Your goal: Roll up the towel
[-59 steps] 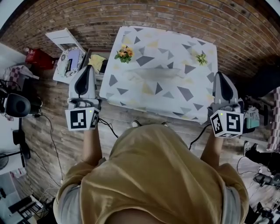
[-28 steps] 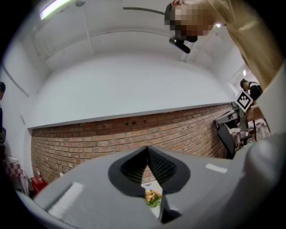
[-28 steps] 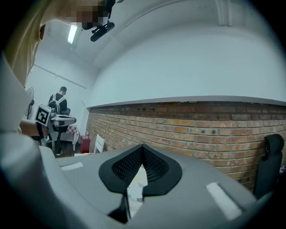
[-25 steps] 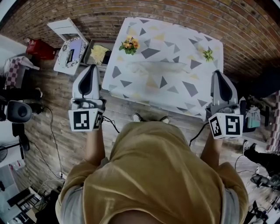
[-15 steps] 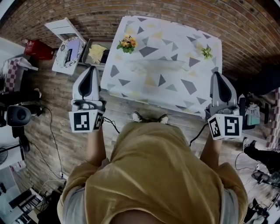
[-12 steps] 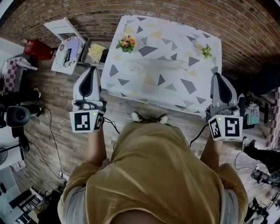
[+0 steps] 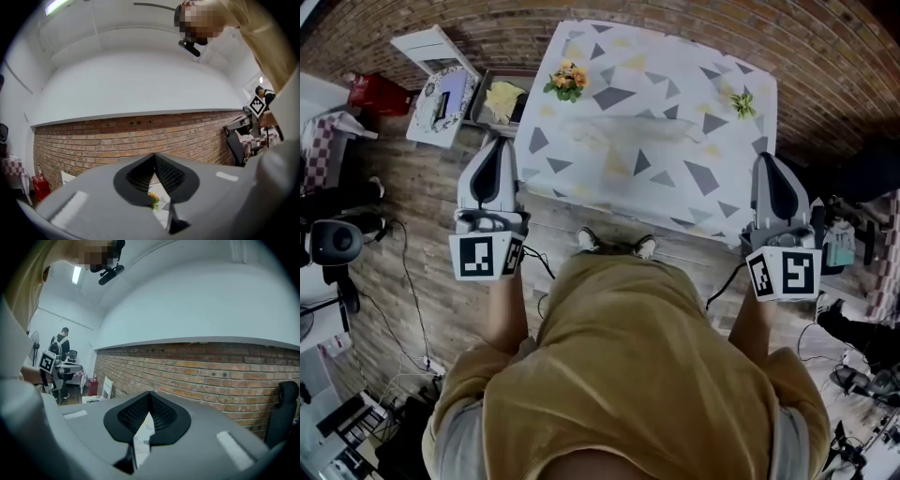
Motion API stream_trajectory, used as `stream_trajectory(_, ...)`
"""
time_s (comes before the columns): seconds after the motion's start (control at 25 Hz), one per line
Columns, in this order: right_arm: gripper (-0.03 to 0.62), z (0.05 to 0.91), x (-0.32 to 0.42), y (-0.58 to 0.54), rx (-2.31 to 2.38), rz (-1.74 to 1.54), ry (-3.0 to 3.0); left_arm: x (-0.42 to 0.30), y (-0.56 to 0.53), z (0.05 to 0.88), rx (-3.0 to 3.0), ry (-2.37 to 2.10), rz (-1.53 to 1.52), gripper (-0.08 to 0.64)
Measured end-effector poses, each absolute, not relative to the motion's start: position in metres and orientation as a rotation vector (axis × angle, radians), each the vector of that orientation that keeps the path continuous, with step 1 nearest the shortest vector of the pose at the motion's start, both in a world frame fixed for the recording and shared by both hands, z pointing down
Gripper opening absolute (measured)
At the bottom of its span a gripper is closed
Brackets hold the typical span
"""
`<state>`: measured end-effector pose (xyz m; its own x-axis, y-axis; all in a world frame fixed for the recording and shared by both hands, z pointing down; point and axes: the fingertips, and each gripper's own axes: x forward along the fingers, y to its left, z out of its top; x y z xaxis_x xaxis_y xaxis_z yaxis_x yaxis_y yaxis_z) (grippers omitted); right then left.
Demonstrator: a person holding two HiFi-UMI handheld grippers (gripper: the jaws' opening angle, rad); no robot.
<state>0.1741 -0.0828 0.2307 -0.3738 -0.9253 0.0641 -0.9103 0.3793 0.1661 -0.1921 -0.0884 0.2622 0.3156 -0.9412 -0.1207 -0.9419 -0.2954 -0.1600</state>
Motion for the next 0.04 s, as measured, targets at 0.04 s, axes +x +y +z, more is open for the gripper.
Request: stream_trajectory(0.04,0.005,0.2319,0.1751,-0.0829,1.664,-0.152,-2.485,-0.1905,-0.0882,0.2632,-2.379,1.729,0.004,0.063)
